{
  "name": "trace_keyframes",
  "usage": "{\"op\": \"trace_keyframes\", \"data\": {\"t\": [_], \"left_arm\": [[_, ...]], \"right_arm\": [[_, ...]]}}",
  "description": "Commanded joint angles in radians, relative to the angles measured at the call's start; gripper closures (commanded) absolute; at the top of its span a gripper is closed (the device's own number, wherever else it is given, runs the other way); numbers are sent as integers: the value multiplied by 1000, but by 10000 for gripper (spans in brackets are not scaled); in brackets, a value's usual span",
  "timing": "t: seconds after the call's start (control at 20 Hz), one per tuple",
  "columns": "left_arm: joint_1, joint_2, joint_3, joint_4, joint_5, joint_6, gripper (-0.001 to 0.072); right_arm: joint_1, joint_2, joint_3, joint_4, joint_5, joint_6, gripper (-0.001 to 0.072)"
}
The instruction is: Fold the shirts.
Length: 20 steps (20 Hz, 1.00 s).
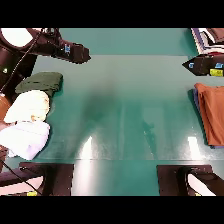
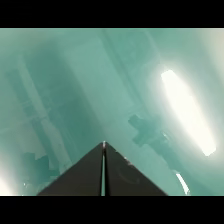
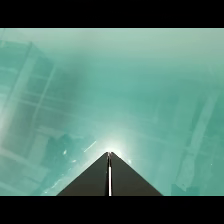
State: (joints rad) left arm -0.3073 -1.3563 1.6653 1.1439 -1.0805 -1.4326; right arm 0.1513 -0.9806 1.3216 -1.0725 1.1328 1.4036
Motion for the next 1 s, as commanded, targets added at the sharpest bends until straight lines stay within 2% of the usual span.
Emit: {"op": "trace_keyframes", "data": {"t": [0.0,0.65,0.75,0.8,0.85,0.9,0.95], "left_arm": [[0,1,0,0,0,0,676],[0,0,0,-1,20,3,676],[5,-1,0,137,86,19,675],[12,-3,0,265,101,-15,673],[26,-11,0,386,100,-73,512],[53,-26,0,492,89,-159,172],[89,-47,0,555,67,-225,9]], "right_arm": [[1,0,1,-1,-2,1,694],[1,0,1,-1,-8,1,694],[1,0,1,-1,-7,1,694],[1,0,1,0,-8,1,694],[1,0,1,0,-7,1,694],[1,0,1,-1,-8,1,694],[1,0,1,-1,-8,1,694]]}}
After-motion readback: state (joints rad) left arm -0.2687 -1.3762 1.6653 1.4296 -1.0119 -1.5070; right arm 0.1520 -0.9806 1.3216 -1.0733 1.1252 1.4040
